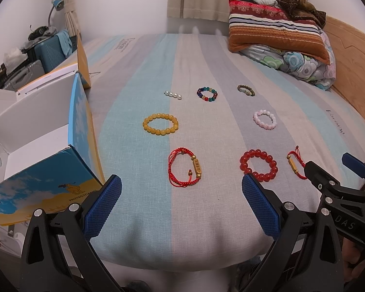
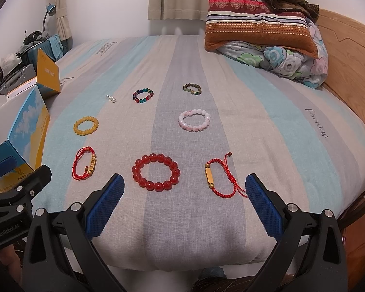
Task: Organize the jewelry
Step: 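Move both tools toward the red cord bracelets on the bed, then grasp the red cord bracelet with gold tag with the left tool while the right tool grasps another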
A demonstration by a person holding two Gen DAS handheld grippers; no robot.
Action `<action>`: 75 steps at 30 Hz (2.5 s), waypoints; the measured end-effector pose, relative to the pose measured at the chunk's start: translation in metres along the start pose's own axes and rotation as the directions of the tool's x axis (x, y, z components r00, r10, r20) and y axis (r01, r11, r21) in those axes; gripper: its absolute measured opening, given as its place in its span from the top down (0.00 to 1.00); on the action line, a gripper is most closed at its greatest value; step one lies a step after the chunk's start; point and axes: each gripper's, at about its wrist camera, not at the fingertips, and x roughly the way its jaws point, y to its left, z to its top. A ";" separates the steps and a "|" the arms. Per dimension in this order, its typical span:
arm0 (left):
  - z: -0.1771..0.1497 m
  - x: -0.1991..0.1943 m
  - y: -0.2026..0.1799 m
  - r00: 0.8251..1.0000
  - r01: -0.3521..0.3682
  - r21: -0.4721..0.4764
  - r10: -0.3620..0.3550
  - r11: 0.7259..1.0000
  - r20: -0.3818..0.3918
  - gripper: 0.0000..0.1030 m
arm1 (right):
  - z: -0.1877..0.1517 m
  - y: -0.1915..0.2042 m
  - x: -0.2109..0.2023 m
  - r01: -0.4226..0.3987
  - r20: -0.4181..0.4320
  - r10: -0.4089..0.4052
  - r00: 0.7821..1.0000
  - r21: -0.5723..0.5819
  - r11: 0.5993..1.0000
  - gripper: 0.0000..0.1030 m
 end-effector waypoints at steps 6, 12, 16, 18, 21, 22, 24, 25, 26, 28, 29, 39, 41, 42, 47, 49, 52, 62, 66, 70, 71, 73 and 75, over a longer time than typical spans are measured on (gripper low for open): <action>-0.004 -0.003 0.003 1.000 -0.004 0.005 0.004 1.000 0.003 0.06 | 0.000 0.000 0.000 0.001 0.000 -0.001 1.000 -0.001 1.000 0.07; -0.005 -0.003 0.002 1.000 0.001 0.002 -0.001 1.000 0.007 0.06 | 0.000 0.000 0.001 0.001 -0.002 -0.001 1.000 -0.001 1.000 0.07; -0.005 -0.003 0.001 1.000 0.004 0.000 -0.004 1.000 0.008 0.06 | 0.000 0.000 0.000 0.002 -0.002 -0.002 1.000 -0.001 1.000 0.07; -0.005 -0.003 0.001 1.000 0.003 0.001 -0.003 1.000 0.009 0.06 | 0.000 0.000 0.001 0.001 -0.001 -0.001 1.000 0.000 1.000 0.07; -0.005 -0.003 0.001 1.000 0.002 0.001 -0.002 1.000 0.013 0.06 | 0.001 0.000 0.000 0.001 -0.002 -0.001 1.000 -0.001 1.000 0.07; -0.005 -0.002 0.001 1.000 0.004 0.001 -0.004 1.000 0.013 0.06 | 0.000 0.001 0.001 0.002 -0.003 -0.002 1.000 -0.002 1.000 0.07; -0.006 -0.001 0.000 1.000 0.011 0.002 -0.011 1.000 0.024 0.06 | 0.001 0.001 0.002 0.002 -0.010 -0.002 1.000 -0.005 1.000 0.07; -0.005 0.000 -0.001 1.000 0.017 0.003 -0.017 1.000 0.025 0.06 | 0.001 0.000 0.004 0.002 -0.019 -0.002 1.000 -0.007 1.000 0.07; -0.004 0.002 -0.001 0.999 0.022 0.006 -0.022 1.000 0.034 0.06 | 0.002 0.000 0.006 0.002 -0.029 -0.003 1.000 -0.009 1.000 0.07; -0.003 0.012 -0.002 1.000 0.019 0.020 -0.019 1.000 0.019 0.06 | 0.003 -0.004 0.012 0.015 -0.051 -0.016 0.999 -0.011 1.000 0.07; -0.003 0.016 -0.002 1.000 0.013 0.026 -0.013 1.000 0.010 0.06 | 0.004 -0.006 0.016 0.020 -0.062 -0.020 0.998 -0.006 1.000 0.07; 0.008 0.075 0.000 0.994 0.003 0.027 -0.001 1.000 -0.106 0.06 | 0.021 -0.051 0.074 0.072 -0.198 -0.052 0.979 0.095 0.993 0.07; 0.010 0.084 0.002 0.992 -0.024 0.040 0.029 0.999 -0.119 0.06 | 0.022 -0.057 0.086 0.083 -0.230 -0.058 0.971 0.101 0.991 0.07; 0.010 0.089 0.003 0.990 -0.020 0.029 0.023 0.999 -0.138 0.06 | 0.023 -0.060 0.094 0.089 -0.249 -0.062 0.967 0.100 0.991 0.07; 0.016 0.111 0.005 0.985 -0.037 0.050 0.045 0.998 -0.169 0.06 | 0.024 -0.072 0.118 0.066 -0.319 -0.016 0.948 0.147 0.987 0.07; 0.016 0.126 0.008 0.978 -0.042 0.048 0.051 0.998 -0.203 0.06 | 0.023 -0.074 0.127 0.061 -0.347 -0.003 0.938 0.155 0.986 0.09; 0.012 0.140 0.012 0.971 -0.043 0.034 0.050 0.998 -0.233 0.06 | 0.021 -0.070 0.134 0.050 -0.374 0.006 0.927 0.138 0.989 0.11; 0.008 0.151 0.007 0.968 -0.030 0.044 0.040 0.999 -0.247 0.06 | 0.010 -0.067 0.148 0.058 -0.434 0.000 0.901 0.120 0.991 0.32; 0.006 0.151 0.007 0.970 -0.015 0.039 0.024 0.999 -0.242 0.10 | 0.008 -0.067 0.145 0.061 -0.427 -0.006 0.904 0.114 0.992 0.46; 0.006 0.148 0.005 0.970 -0.009 0.042 0.019 0.999 -0.242 0.19 | 0.007 -0.069 0.143 0.073 -0.420 -0.020 0.907 0.111 0.991 0.63; 0.006 0.147 0.005 0.970 -0.007 0.041 0.017 0.999 -0.243 0.21 | 0.006 -0.069 0.143 0.079 -0.419 -0.026 0.908 0.109 0.991 0.65; 0.006 0.145 0.005 0.970 -0.015 0.051 0.027 0.999 -0.241 0.29 | 0.005 -0.070 0.143 0.086 -0.417 -0.034 0.908 0.109 0.990 0.72; 0.007 0.143 0.004 0.970 -0.003 0.054 0.016 0.999 -0.242 0.38 | 0.006 -0.071 0.143 0.093 -0.414 -0.041 0.910 0.105 0.990 0.77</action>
